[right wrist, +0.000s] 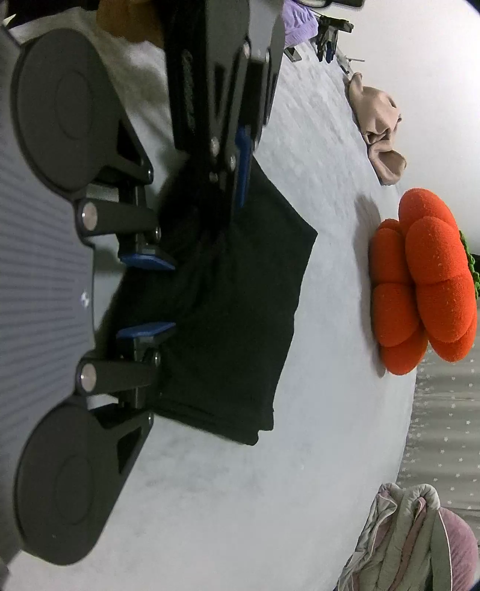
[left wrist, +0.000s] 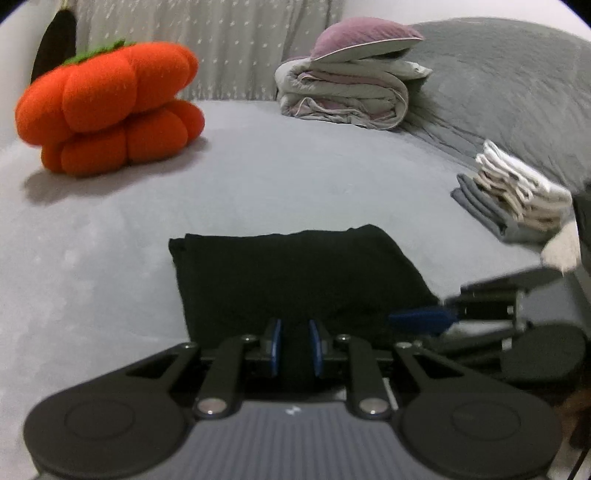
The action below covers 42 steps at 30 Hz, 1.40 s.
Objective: Fold clothes
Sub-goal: 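Slide both grippers under the black bundle's sides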
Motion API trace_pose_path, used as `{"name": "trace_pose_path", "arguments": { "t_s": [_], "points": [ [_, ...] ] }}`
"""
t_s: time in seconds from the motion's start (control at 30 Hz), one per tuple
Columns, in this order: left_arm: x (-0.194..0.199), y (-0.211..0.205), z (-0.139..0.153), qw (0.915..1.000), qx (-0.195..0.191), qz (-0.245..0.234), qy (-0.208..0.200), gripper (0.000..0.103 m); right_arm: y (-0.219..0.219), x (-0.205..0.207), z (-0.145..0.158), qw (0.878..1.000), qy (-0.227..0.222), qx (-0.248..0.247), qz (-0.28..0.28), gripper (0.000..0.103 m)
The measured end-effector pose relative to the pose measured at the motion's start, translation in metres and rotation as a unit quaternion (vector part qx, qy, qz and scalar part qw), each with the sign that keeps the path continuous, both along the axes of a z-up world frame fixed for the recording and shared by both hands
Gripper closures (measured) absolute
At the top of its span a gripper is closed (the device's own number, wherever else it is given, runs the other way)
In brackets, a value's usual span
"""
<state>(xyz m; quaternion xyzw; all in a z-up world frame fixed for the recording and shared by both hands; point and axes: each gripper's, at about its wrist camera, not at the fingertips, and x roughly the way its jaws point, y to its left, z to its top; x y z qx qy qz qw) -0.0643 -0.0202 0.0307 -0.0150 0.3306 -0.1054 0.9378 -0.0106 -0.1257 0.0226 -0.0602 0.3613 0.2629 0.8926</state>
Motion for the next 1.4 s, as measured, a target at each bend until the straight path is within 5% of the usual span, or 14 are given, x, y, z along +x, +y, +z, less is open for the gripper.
{"name": "trace_pose_path", "arguments": {
  "t_s": [0.4, 0.7, 1.07, 1.3, 1.4],
  "points": [
    [0.002, 0.005, -0.007, 0.9999, -0.010, 0.005, 0.004, 0.083, -0.021, 0.000, 0.013, 0.999, 0.022, -0.030, -0.004, 0.073],
    [-0.009, 0.017, 0.005, 0.9994, 0.013, 0.031, -0.006, 0.073, -0.025, 0.007, 0.006, 0.999, 0.040, -0.018, -0.009, 0.073],
    [-0.002, 0.031, 0.001, 0.9987, -0.010, 0.048, 0.015, 0.069, -0.033, 0.008, 0.015, 0.999, 0.044, 0.000, -0.007, 0.070],
    [0.008, 0.066, 0.006, 0.9913, -0.088, 0.086, 0.048, 0.062, -0.054, 0.016, 0.024, 0.996, 0.063, 0.046, -0.050, 0.045],
    [0.012, 0.072, 0.001, 0.9863, -0.121, 0.089, 0.067, 0.060, -0.066, 0.024, 0.024, 0.989, 0.094, 0.088, -0.074, 0.044]
  ]
}}
